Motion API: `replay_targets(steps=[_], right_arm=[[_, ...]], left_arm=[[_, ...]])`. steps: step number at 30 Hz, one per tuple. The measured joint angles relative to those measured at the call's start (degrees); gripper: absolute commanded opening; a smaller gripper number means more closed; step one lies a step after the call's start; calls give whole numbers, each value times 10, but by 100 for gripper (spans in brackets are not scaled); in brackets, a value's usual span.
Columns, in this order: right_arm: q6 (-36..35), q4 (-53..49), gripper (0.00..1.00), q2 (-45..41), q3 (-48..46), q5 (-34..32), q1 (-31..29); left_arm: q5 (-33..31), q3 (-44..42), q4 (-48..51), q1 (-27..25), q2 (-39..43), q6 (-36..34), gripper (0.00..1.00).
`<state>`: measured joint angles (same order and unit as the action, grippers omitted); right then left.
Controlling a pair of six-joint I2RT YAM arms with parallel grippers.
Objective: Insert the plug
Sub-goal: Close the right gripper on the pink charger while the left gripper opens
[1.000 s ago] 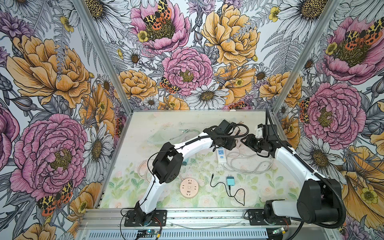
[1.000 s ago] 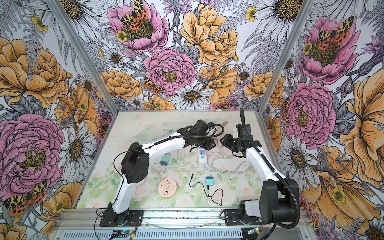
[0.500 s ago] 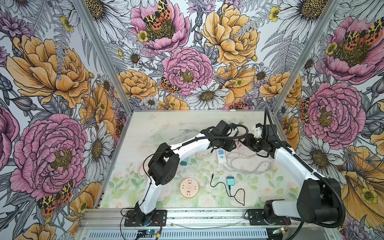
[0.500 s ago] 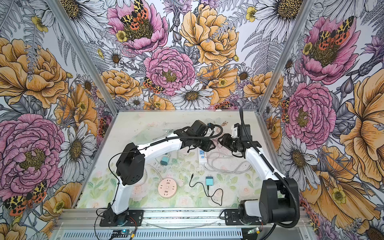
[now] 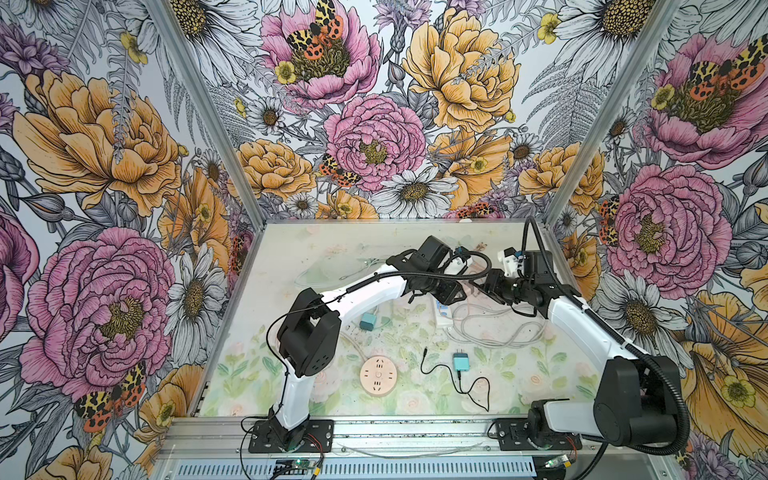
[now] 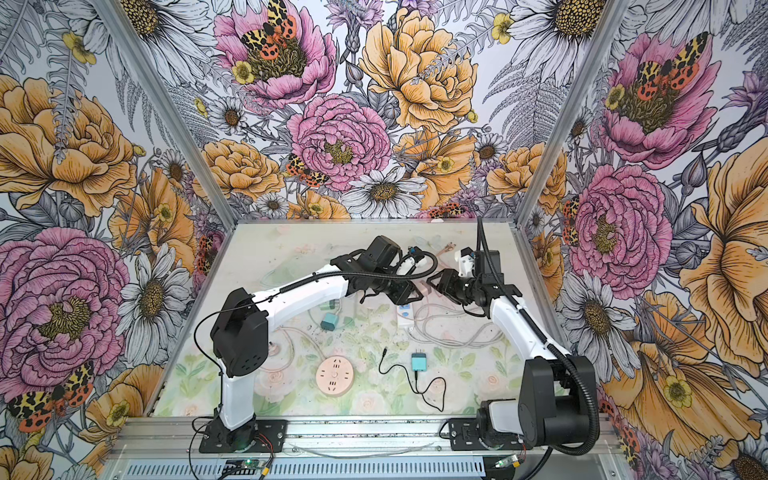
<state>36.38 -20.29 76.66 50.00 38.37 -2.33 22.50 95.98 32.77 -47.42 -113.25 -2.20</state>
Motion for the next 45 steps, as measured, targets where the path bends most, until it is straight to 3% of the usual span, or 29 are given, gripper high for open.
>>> replay_targets(steps=[10, 14, 33, 43, 45], right_arm=[[0, -2, 53, 0, -5, 61, 0], [2, 0, 48, 0, -18, 80, 0], [16, 1, 45, -2, -37, 112, -1], [30, 12, 9, -13, -43, 112, 0], [30, 14, 2, -13, -47, 112, 0]], left_arm=[[10, -1, 6, 0, 0, -45, 29], [9, -1, 7, 0, 0, -64, 30], [14, -20, -26, -1, -1, -105, 28], [24, -27, -39, -1, -7, -104, 29], [24, -27, -39, 0, -8, -104, 33]])
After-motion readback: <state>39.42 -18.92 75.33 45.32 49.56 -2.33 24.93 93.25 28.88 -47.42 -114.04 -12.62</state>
